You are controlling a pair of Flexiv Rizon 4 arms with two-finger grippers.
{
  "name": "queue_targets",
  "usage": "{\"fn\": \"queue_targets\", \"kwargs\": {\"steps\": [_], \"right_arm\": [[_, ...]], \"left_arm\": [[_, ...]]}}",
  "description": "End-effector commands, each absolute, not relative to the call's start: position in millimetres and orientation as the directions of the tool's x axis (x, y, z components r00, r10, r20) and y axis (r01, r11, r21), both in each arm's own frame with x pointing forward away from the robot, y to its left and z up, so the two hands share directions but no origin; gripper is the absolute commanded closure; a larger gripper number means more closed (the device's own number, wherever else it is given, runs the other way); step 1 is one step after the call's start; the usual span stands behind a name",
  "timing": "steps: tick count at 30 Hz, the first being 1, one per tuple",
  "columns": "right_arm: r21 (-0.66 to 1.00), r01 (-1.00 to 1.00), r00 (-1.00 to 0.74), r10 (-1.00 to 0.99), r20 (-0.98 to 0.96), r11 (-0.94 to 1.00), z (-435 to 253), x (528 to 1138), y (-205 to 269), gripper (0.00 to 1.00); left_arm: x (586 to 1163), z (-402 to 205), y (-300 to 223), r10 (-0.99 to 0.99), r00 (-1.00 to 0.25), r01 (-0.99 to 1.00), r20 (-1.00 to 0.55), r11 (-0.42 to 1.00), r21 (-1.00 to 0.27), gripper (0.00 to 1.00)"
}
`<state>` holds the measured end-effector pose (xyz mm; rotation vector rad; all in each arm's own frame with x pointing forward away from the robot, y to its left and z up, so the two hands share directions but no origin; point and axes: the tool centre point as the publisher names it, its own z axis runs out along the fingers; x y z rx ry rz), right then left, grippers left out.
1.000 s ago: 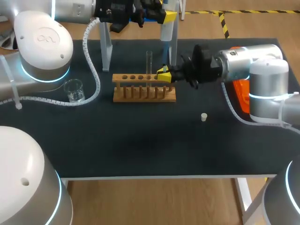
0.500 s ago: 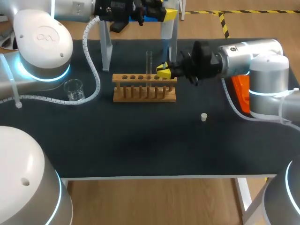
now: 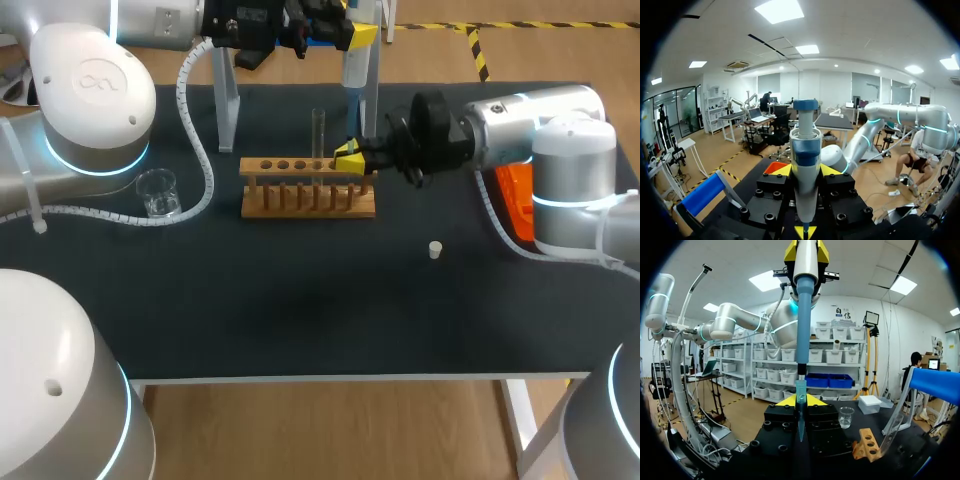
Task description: Invert the test tube, pick up the pipette, mount the tip to pipette, aspirate from beaker and dispense into the tube, eject the tip, return the pipette, and cap with the stopper.
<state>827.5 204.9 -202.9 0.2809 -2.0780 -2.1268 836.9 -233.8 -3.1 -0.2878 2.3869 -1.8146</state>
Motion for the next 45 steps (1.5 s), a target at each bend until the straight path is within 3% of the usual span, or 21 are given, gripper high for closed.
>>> {"fn": "queue_targets", "kwargs": {"steps": [1, 45], "right_arm": [[0.999, -0.026, -0.97, -0.241, -0.031, -0.024, -199, 828, 205, 1.0], [0.998, -0.008, -0.972, -0.233, -0.021, -0.057, -171, 829, 209, 1.0]], "left_arm": [[837, -3, -232, -0.226, -0.974, -0.071, 0.012, 0.258, -0.963, 1.0], [837, -3, -232, -0.226, -0.974, -0.071, 0.012, 0.258, -0.963, 1.0]]}}
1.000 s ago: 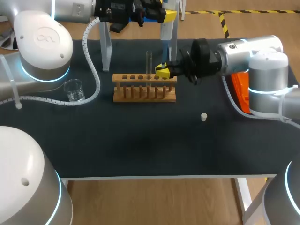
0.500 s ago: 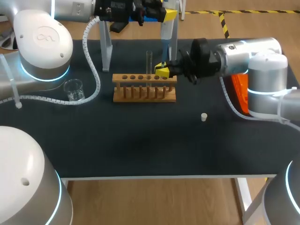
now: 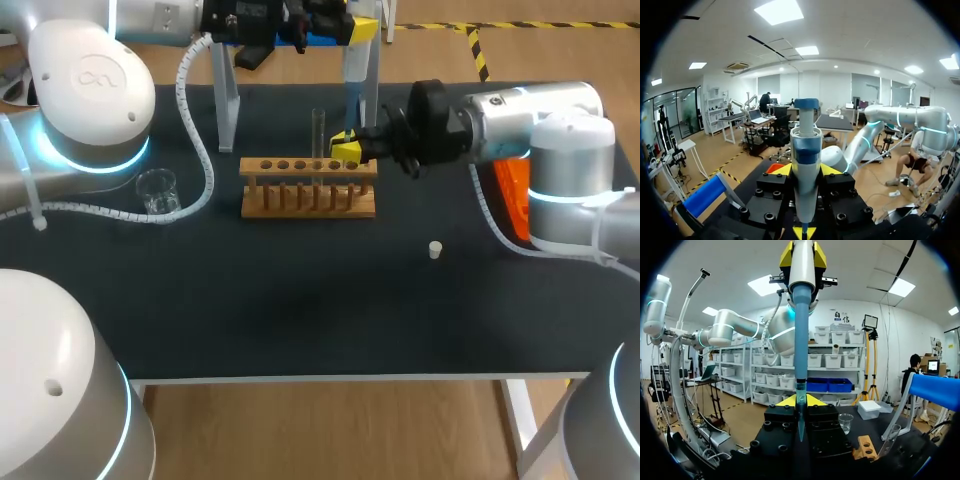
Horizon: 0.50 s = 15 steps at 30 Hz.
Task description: Invert the test tube, pick up the pipette, mount the tip to pipette, aspirate from beaker and dispense into the tube, eject the tip, return the pipette, and cap with the stopper.
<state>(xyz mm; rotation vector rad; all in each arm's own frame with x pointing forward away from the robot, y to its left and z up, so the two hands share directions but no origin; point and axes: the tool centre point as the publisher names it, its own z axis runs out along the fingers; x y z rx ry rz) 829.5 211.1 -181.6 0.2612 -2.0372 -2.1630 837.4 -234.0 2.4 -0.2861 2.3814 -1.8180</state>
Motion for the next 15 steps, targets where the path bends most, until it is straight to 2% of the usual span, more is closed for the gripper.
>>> {"fn": "queue_targets", "kwargs": {"steps": [1, 15], "right_arm": [[0.998, -0.01, -0.972, -0.234, -0.023, -0.058, -170, 829, 209, 1.0], [0.996, -0.046, -0.97, -0.235, -0.062, -0.072, -147, 833, 205, 1.0]], "left_arm": [[837, -3, -232, -0.226, -0.974, -0.071, 0.012, 0.258, -0.963, 1.0], [837, -3, -232, -0.226, -0.974, -0.071, 0.012, 0.258, -0.963, 1.0]]}}
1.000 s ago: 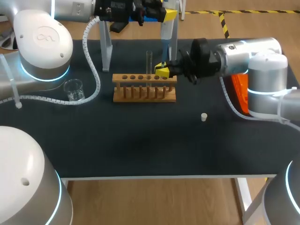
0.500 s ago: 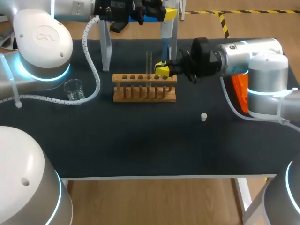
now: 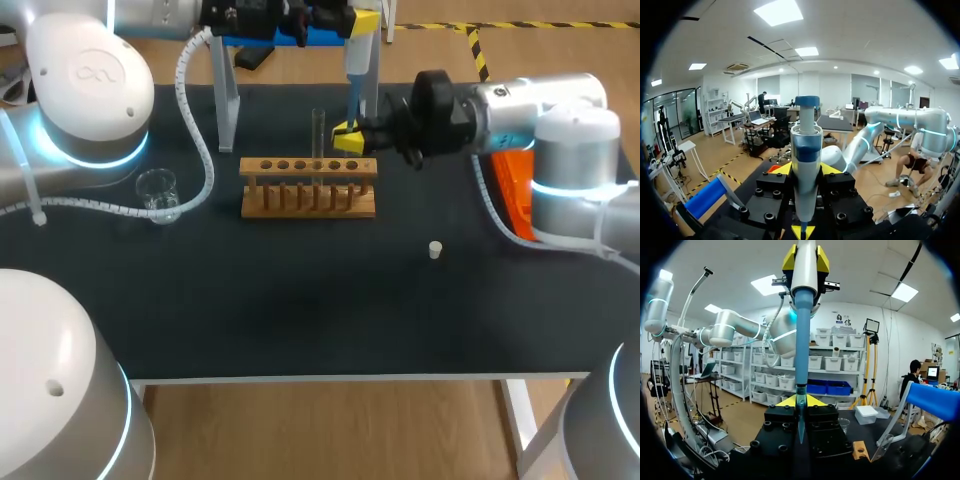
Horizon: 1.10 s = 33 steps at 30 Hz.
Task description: Invert the test tube, pick up the pipette, mount the tip to pipette, aspirate from beaker and dispense into the tube, eject the tip, return the pipette, and cap with the stopper.
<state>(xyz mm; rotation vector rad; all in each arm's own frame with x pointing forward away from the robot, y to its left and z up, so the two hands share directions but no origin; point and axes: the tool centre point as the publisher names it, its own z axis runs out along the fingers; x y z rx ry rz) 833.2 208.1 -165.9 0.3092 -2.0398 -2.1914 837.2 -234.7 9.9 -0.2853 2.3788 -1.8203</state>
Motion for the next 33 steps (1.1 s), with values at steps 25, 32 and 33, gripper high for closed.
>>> {"fn": "queue_targets", "kwargs": {"steps": [25, 32, 33], "right_arm": [[1.0, 0.019, -0.971, -0.239, 0.018, 0.001, -207, 822, 189, 0.0], [0.999, -0.001, -0.965, -0.26, 0.013, 0.052, -227, 819, 167, 0.0], [0.998, -0.001, -0.966, -0.257, 0.014, 0.057, -228, 819, 165, 0.0]], "left_arm": [[837, -3, -232, -0.226, -0.974, -0.071, 0.012, 0.258, -0.963, 1.0], [837, -3, -232, -0.226, -0.974, -0.071, 0.012, 0.258, -0.963, 1.0], [837, -3, -232, -0.226, -0.974, -0.071, 0.012, 0.258, -0.963, 1.0]]}}
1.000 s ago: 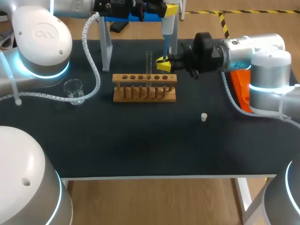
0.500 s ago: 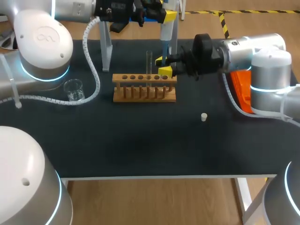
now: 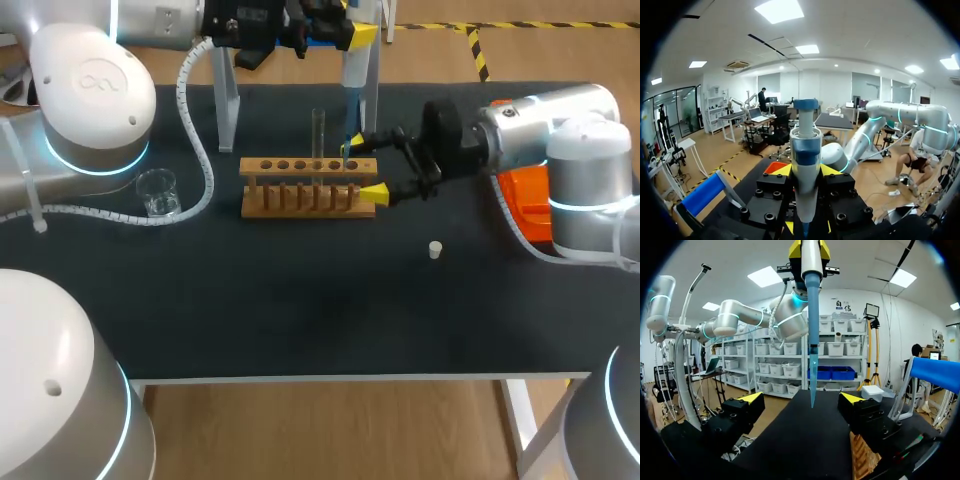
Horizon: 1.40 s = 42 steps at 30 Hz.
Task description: Invert the test tube, pick up the pipette, mount the tip to pipette, aspirate from beaker and dispense into the tube, eject the tip, return the pipette, and cap with the stopper.
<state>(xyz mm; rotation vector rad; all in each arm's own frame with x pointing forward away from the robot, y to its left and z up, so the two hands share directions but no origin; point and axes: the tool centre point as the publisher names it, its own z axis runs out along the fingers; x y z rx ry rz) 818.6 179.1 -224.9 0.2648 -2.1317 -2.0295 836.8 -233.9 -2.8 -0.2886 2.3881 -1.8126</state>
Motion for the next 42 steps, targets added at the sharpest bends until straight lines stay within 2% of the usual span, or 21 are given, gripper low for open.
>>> {"fn": "queue_targets", "kwargs": {"steps": [1, 13, 32, 42], "right_arm": [[0.998, 0.001, -0.967, -0.254, 0.017, 0.062, -231, 819, 161, 0.0], [0.982, -0.094, -0.974, -0.218, -0.057, 0.163, -248, 799, 141, 0.0], [0.982, -0.094, -0.974, -0.218, -0.057, 0.163, -248, 799, 141, 0.0], [0.982, -0.094, -0.974, -0.218, -0.057, 0.163, -248, 799, 141, 0.0]], "left_arm": [[837, -3, -232, -0.226, -0.974, -0.071, 0.012, 0.258, -0.963, 1.0], [837, -3, -232, -0.226, -0.974, -0.071, 0.012, 0.258, -0.963, 1.0], [837, -3, -232, -0.226, -0.974, -0.071, 0.012, 0.258, -0.963, 1.0], [857, -8, -166, -0.333, -0.94, -0.026, -0.067, 0.269, -0.963, 1.0]]}}
